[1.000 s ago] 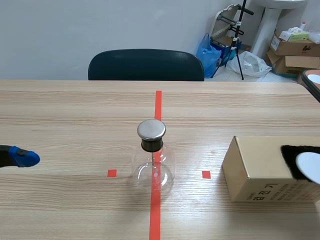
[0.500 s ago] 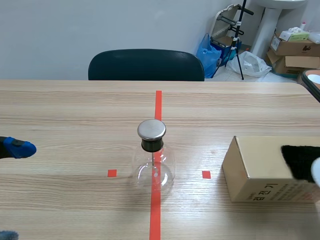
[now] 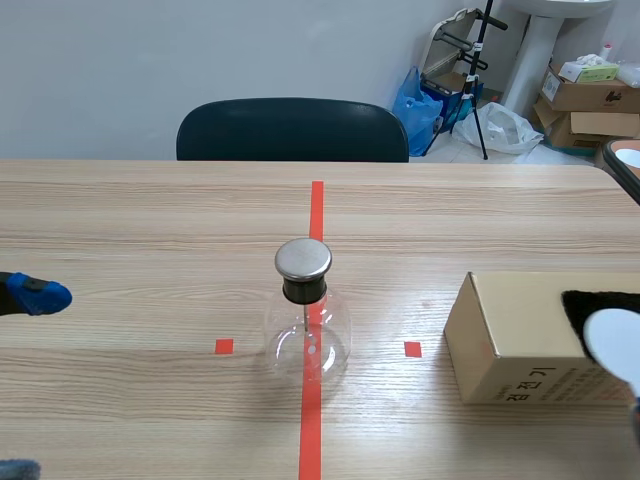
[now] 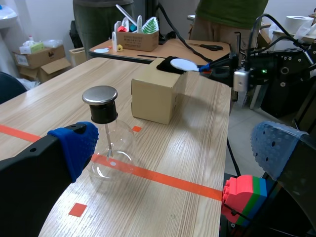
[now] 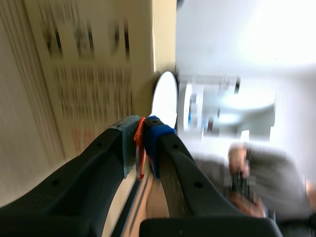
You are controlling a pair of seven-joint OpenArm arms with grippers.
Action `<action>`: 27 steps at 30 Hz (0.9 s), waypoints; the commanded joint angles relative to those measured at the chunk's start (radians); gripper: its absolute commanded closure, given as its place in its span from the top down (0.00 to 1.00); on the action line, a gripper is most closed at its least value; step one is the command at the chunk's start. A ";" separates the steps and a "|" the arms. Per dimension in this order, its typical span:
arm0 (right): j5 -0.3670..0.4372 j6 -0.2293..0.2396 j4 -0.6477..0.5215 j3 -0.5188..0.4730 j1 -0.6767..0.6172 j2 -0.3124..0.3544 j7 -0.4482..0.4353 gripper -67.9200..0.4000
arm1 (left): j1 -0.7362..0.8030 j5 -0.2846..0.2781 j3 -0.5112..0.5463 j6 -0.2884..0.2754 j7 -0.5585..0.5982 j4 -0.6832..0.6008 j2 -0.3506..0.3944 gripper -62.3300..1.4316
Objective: Do the electroscope experiment
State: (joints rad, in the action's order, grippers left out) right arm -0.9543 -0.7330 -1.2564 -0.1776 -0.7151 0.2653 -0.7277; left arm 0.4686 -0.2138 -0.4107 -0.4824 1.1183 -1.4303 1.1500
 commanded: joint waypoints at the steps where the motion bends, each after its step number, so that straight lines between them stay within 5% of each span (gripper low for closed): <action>1: 0.028 -0.050 -0.034 -0.001 -0.009 0.008 0.092 0.03 | 0.002 -0.019 0.008 -0.002 0.014 -0.007 -0.002 1.00; 4: 0.020 -0.050 -0.034 -0.001 -0.011 0.006 0.274 0.03 | 0.002 -0.037 0.008 -0.002 0.010 -0.003 -0.002 1.00; 9: -0.003 -0.050 -0.034 0.012 -0.011 0.006 0.035 0.03 | 0.002 -0.036 0.008 -0.002 0.008 -0.003 -0.002 1.00; 13: 0.005 -0.050 -0.034 0.013 -0.021 0.006 0.270 0.03 | 0.002 -0.036 0.008 -0.002 0.008 -0.003 -0.002 1.00; 14: -0.003 -0.050 -0.034 0.013 -0.018 0.006 0.272 0.03 | 0.002 -0.036 0.008 -0.002 0.008 -0.003 -0.002 1.00; 18: -0.003 -0.050 -0.034 0.023 -0.008 0.006 0.056 0.03 | 0.002 -0.036 0.008 -0.002 0.008 -0.003 -0.002 1.00; 22: -0.005 -0.050 -0.030 0.019 -0.019 0.000 0.265 0.03 | 0.002 -0.036 0.008 -0.002 0.008 -0.003 -0.002 1.00; 27: -0.003 -0.050 -0.029 0.022 -0.002 0.000 0.096 0.03 | 0.002 -0.036 0.008 -0.002 0.008 -0.003 -0.002 1.00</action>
State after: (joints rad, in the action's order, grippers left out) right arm -0.9657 -0.7330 -1.2800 -0.1619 -0.7258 0.2626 -0.6548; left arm 0.4683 -0.2432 -0.4099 -0.4824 1.1110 -1.4284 1.1500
